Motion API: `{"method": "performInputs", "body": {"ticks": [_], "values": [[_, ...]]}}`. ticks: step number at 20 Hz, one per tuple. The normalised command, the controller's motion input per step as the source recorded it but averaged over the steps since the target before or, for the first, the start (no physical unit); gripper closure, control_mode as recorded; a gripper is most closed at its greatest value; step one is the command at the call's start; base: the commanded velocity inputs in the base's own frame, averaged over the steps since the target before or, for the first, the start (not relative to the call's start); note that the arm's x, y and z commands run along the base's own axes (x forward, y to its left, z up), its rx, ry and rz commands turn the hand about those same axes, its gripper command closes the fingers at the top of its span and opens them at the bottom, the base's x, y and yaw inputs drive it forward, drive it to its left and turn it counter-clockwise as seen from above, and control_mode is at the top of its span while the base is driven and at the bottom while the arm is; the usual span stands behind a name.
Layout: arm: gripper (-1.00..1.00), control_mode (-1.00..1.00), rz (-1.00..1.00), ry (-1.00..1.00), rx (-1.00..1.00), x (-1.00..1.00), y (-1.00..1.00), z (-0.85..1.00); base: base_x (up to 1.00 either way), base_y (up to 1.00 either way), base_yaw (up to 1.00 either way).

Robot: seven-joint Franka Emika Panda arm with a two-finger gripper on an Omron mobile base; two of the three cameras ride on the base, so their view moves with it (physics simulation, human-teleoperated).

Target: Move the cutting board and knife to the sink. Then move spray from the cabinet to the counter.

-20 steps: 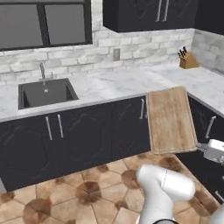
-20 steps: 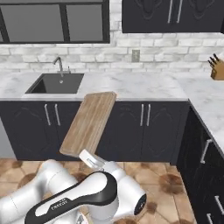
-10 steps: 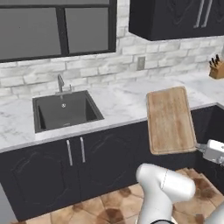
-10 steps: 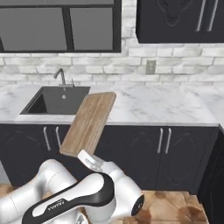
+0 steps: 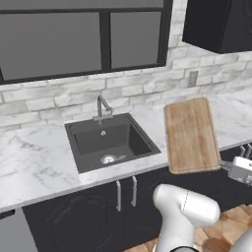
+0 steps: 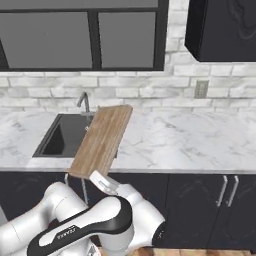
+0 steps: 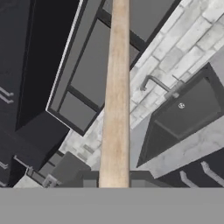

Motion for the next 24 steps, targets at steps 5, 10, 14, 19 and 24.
{"method": "performInputs", "body": {"ticks": [5,10,14,19,24], "values": [[1.00,1.00,0.00,0.00,0.00,0.00,0.00,0.00,0.41,0.59,-0.04],[1.00,1.00,0.00,0.00,0.00,0.00,0.00,0.00,0.68,0.56,-0.03],[1.00,1.00,0.00,0.00,0.00,0.00,0.00,0.00,0.74,0.31,-0.04],[1.00,-1.00,0.00,0.02,0.00,0.04,0.00,0.00,0.26,0.00,0.00],[1.00,-1.00,0.00,0.26,0.00,0.43,0.12,0.00,0.00,0.00,0.00]]}}
